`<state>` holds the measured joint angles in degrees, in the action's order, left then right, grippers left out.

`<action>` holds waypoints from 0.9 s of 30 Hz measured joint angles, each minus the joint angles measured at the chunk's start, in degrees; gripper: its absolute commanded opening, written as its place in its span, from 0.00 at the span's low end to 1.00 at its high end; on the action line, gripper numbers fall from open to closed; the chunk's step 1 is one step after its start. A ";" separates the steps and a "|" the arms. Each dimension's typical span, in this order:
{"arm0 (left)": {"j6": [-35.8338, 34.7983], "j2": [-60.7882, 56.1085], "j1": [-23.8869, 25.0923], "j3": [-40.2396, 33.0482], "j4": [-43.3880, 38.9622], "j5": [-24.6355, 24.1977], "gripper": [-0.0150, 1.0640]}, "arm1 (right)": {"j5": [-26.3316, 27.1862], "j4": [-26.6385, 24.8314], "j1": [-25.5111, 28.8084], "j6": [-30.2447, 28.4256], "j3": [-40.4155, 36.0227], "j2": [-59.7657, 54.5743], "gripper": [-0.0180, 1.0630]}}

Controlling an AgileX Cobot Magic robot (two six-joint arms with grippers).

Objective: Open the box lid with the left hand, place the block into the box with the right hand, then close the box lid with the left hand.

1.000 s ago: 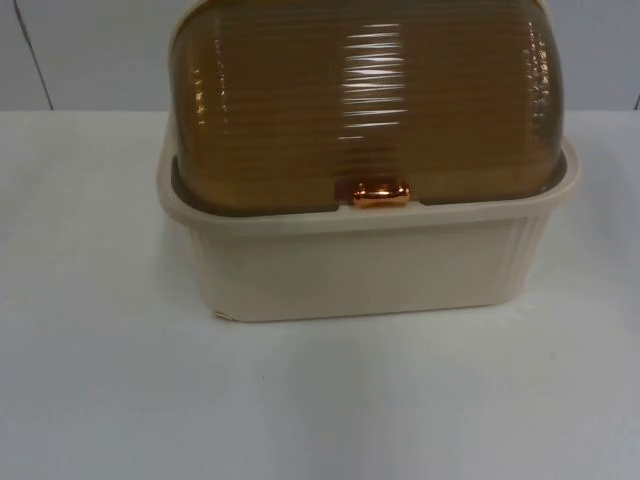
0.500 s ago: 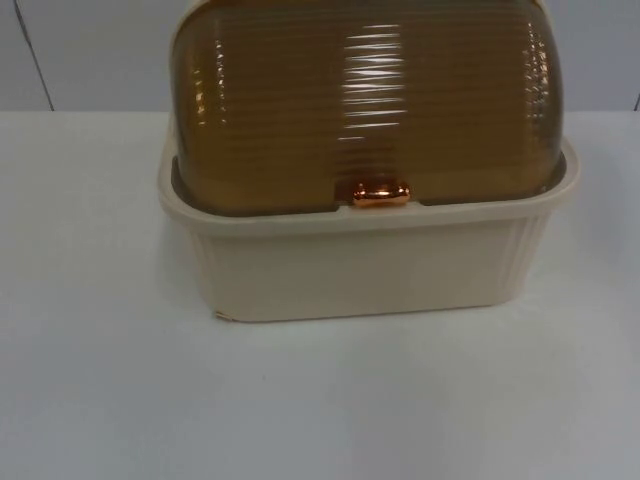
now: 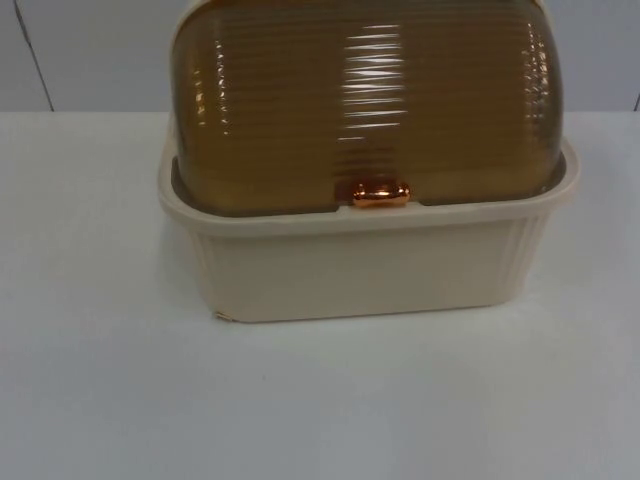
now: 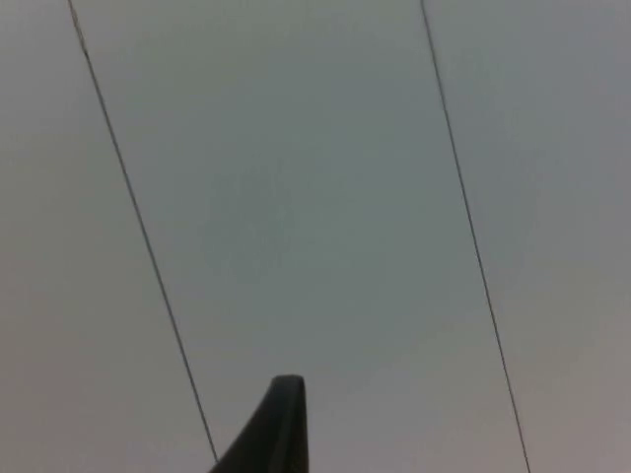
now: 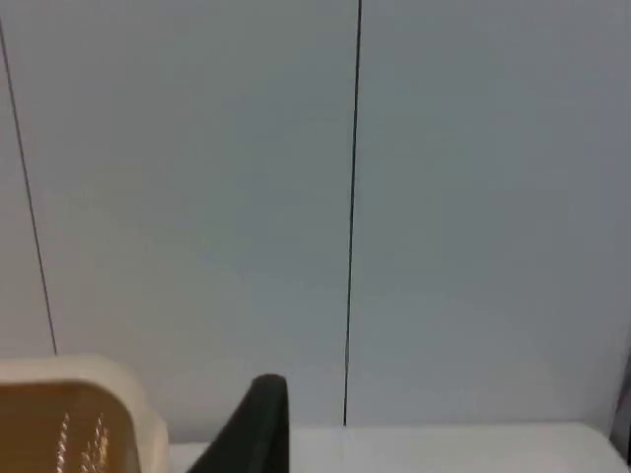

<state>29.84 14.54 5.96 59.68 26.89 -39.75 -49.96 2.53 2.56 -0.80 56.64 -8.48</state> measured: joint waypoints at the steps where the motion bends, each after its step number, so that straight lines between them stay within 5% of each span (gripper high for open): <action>1: -1.57 -1.49 -0.70 0.00 -1.77 -1.12 0.99 | -0.81 0.00 -0.12 0.00 1.14 1.06 0.98; 15: -13.81 -14.58 -5.20 0.43 -11.18 -11.23 0.99 | -11.01 -4.39 -2.56 0.14 6.71 8.54 0.98; 27: -15.91 -14.58 -5.20 2.71 -13.00 -15.61 0.99 | -16.49 -6.99 -3.42 -0.92 8.34 8.54 0.98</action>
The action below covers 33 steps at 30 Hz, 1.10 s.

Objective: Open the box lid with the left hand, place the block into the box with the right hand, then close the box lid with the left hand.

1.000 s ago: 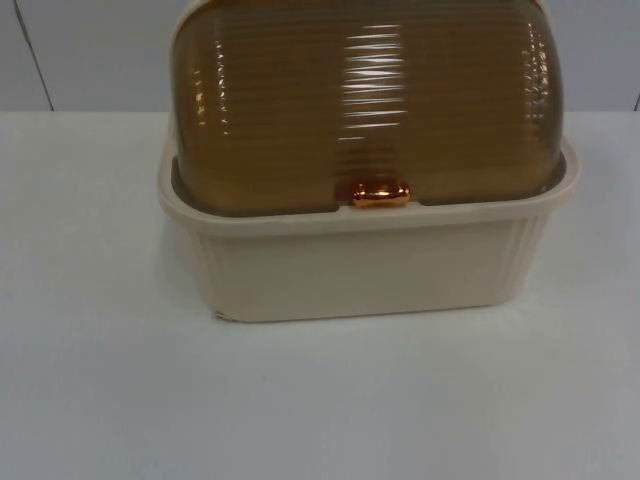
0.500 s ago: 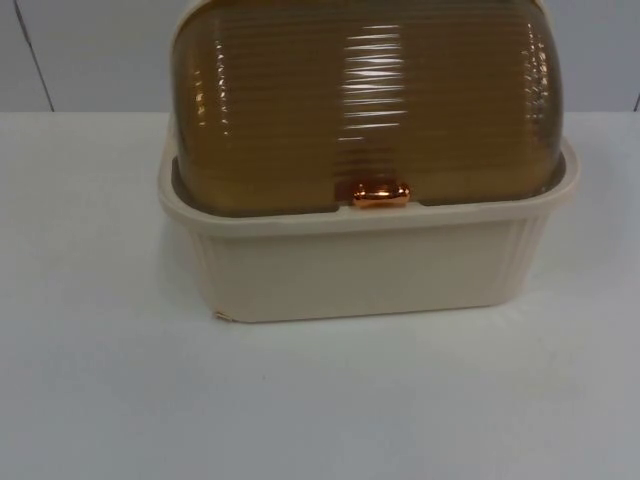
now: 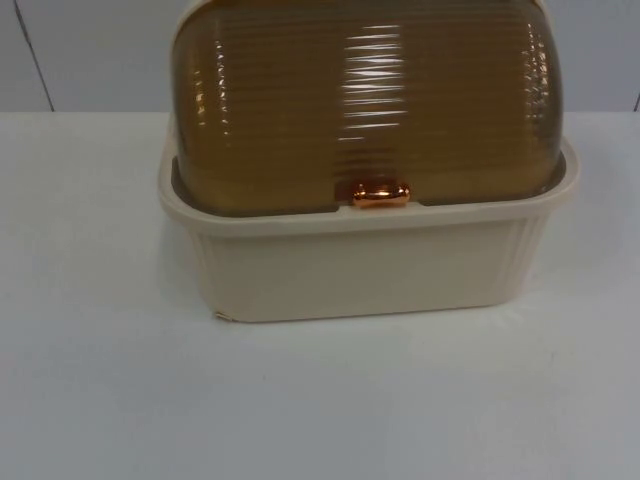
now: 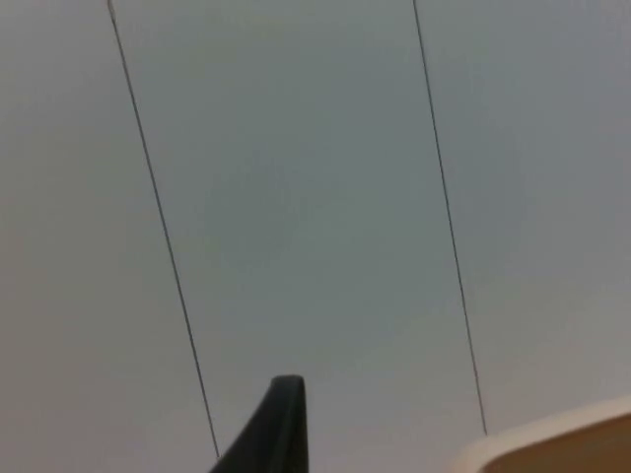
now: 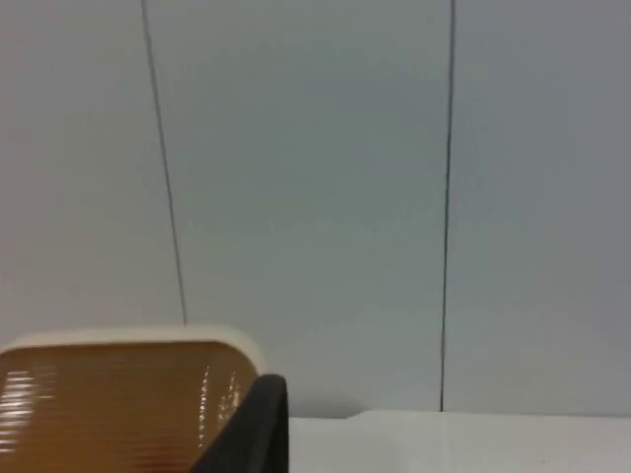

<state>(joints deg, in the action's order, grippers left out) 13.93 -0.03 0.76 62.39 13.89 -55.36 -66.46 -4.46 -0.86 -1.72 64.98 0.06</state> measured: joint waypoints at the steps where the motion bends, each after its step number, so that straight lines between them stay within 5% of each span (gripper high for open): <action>1: -0.29 0.00 0.00 0.00 0.00 -0.35 0.99 | 0.02 0.15 -0.35 -0.25 0.29 0.00 0.98; 21: -5.60 0.00 0.00 -0.66 -5.68 -4.50 0.99 | 0.22 1.46 -3.11 -0.32 -5.82 0.00 0.98; 33: -8.32 0.10 0.00 -21.72 -8.14 -6.80 0.99 | 1.07 1.46 -3.11 0.99 -25.45 -0.11 0.98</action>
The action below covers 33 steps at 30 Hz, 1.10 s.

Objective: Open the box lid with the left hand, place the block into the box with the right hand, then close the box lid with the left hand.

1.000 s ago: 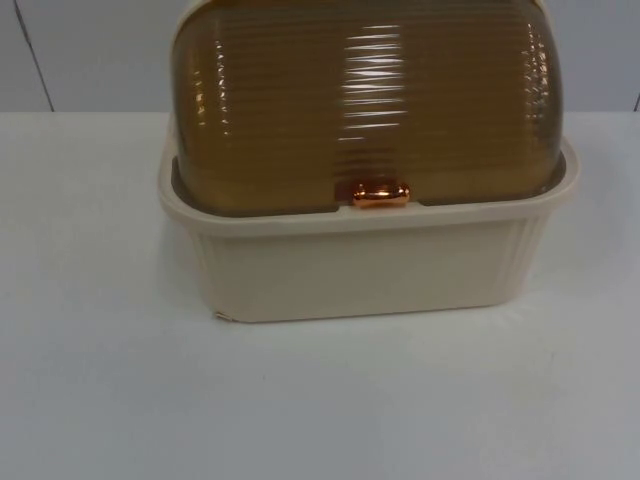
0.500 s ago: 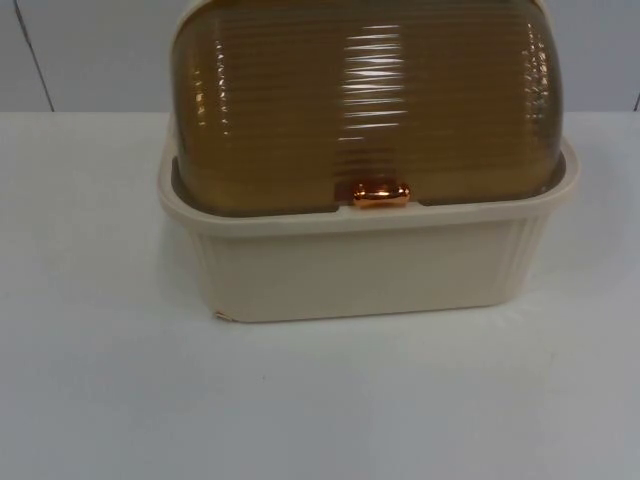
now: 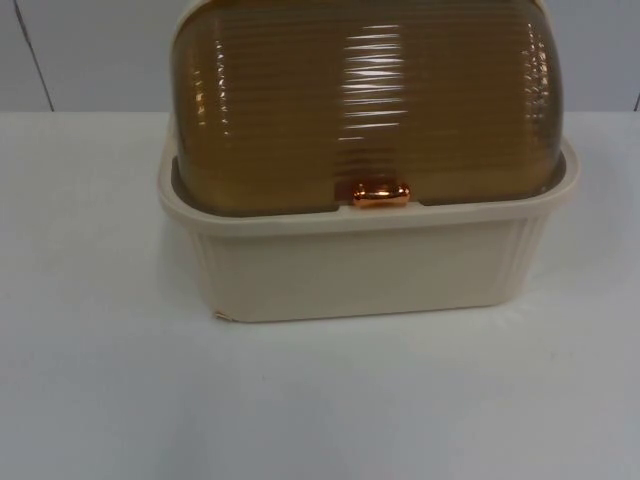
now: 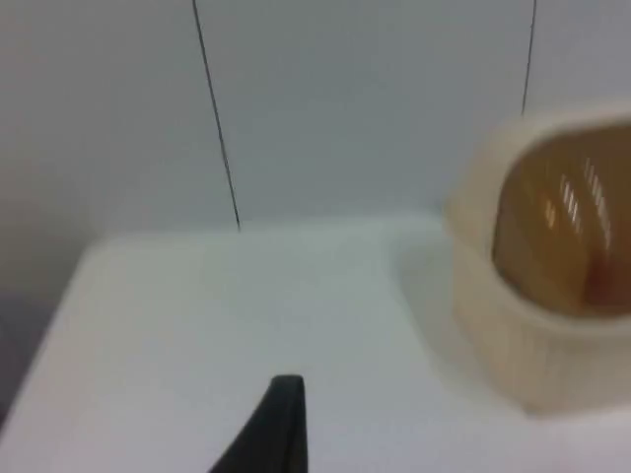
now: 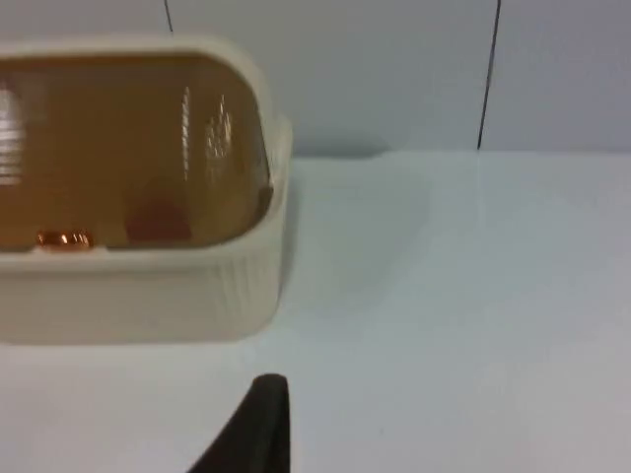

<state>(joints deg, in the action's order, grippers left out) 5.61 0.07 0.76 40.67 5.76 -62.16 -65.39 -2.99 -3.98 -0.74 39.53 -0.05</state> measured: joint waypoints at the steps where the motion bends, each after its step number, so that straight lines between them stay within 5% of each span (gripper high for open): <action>1: 0.00 0.00 0.00 -2.06 0.00 0.00 0.99 | 0.58 0.00 0.00 0.30 -1.60 0.00 0.98; 11: -0.11 0.06 0.00 -11.78 -2.39 0.08 0.99 | 2.20 1.29 0.00 1.14 -9.63 -0.12 0.98; 33: -2.82 0.06 0.00 -12.06 -4.66 0.08 0.99 | 2.93 1.41 0.00 1.14 -9.88 -0.12 0.98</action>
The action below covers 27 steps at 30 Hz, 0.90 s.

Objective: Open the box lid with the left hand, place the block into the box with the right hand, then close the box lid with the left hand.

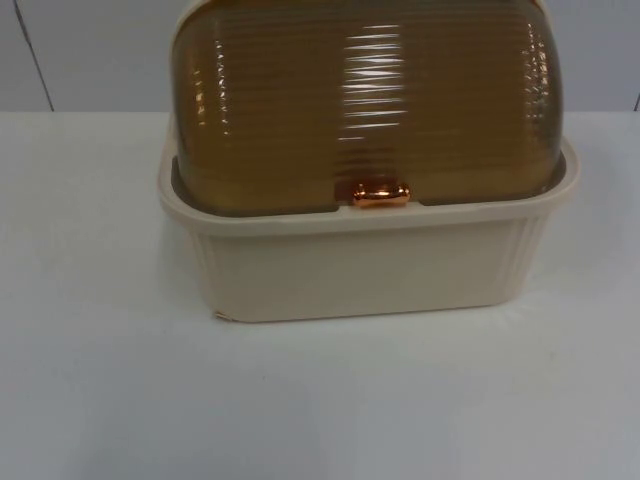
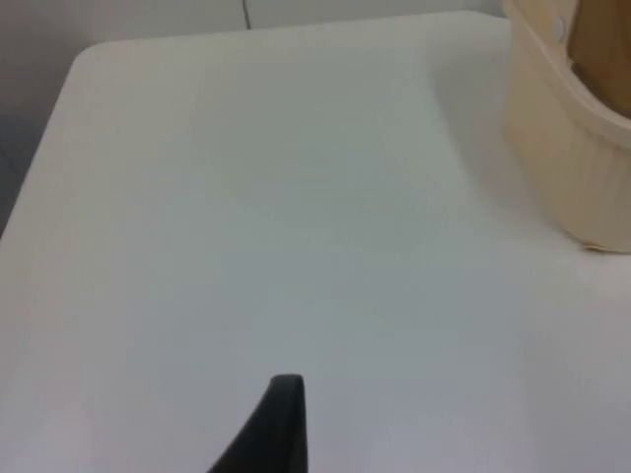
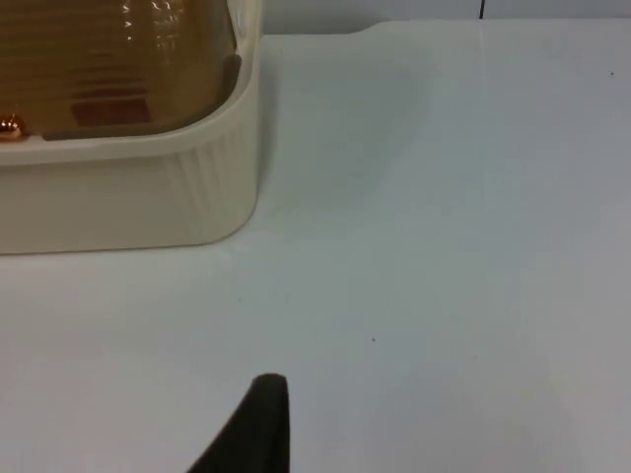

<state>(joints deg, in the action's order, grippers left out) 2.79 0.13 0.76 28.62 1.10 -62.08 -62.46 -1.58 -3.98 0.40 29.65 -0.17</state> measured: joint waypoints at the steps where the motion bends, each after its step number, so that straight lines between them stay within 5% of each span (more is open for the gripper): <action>1: -0.69 0.00 0.00 0.00 -0.36 0.00 0.99 | 0.00 0.00 0.00 0.00 0.00 0.00 0.98; 27: -1.70 0.00 0.00 0.00 -1.10 0.00 0.99 | 0.11 0.00 0.00 0.25 0.00 0.00 0.98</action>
<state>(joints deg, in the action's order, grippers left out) 1.10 0.13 0.76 28.62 0.00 -62.08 -62.35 -1.58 -3.98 0.65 29.65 -0.17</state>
